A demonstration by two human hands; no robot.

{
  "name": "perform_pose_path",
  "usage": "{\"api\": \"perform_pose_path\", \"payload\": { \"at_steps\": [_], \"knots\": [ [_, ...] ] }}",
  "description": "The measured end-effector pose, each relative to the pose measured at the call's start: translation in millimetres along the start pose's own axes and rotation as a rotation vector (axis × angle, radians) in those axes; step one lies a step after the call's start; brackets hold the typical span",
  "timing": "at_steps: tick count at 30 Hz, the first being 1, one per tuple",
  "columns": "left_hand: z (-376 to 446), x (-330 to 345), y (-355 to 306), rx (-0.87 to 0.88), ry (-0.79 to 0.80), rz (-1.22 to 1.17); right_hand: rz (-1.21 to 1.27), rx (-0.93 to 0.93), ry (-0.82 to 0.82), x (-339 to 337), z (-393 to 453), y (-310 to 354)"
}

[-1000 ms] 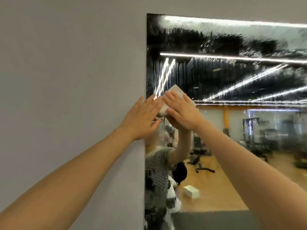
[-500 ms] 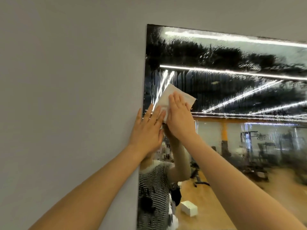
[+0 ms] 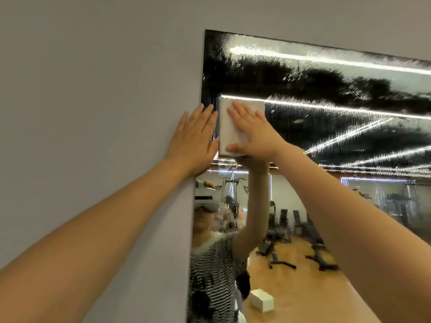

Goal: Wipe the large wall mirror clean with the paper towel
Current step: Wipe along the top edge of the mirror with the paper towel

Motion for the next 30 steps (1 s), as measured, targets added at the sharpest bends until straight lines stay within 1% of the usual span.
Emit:
{"api": "perform_pose_path", "payload": {
  "at_steps": [2, 3, 6, 10, 12, 14, 17, 18, 21, 25, 30],
  "knots": [
    [-6, 10, -5, 0.069, 0.018, 0.012, -0.04, 0.032, 0.005, 0, 2, 4],
    [-9, 13, -4, 0.063, 0.01, 0.0, -0.072, 0.053, -0.01, -1, 2, 6],
    [-8, 16, 7, -0.027, -0.005, -0.035, -0.174, 0.143, -0.089, -3, 8, 12],
    [-7, 17, 4, -0.023, 0.018, -0.048, -0.084, 0.261, -0.218, 9, 17, 12],
    [-3, 16, 7, 0.015, 0.017, -0.034, -0.115, 0.255, -0.267, 8, 25, 8],
    [8, 8, 18, 0.033, 0.001, -0.013, -0.145, 0.204, -0.255, 2, 36, 0],
    [39, -9, 43, -0.117, -0.046, -0.086, -0.192, 0.161, -0.238, -12, 55, -12],
    [47, -11, 46, -0.141, -0.044, -0.099, -0.207, 0.162, -0.243, -16, 61, -14],
    [56, -6, 41, -0.117, -0.035, -0.055, -0.202, 0.178, -0.268, -22, 77, -21],
    [57, -4, 44, -0.113, -0.082, -0.054, -0.208, 0.176, -0.304, -38, 98, -31],
    [60, -6, 43, -0.104, -0.065, -0.028, -0.226, 0.193, -0.31, -58, 135, -39]
  ]
}}
Point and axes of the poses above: each hand's wrist, its own z-axis towards the middle knuckle, its own x-axis out of the palm, y = z × x, the point moved 7 cm from there along z, towards the middle knuckle, and after that the axes turned 14 degrees about -x, right-handed, at the moved point
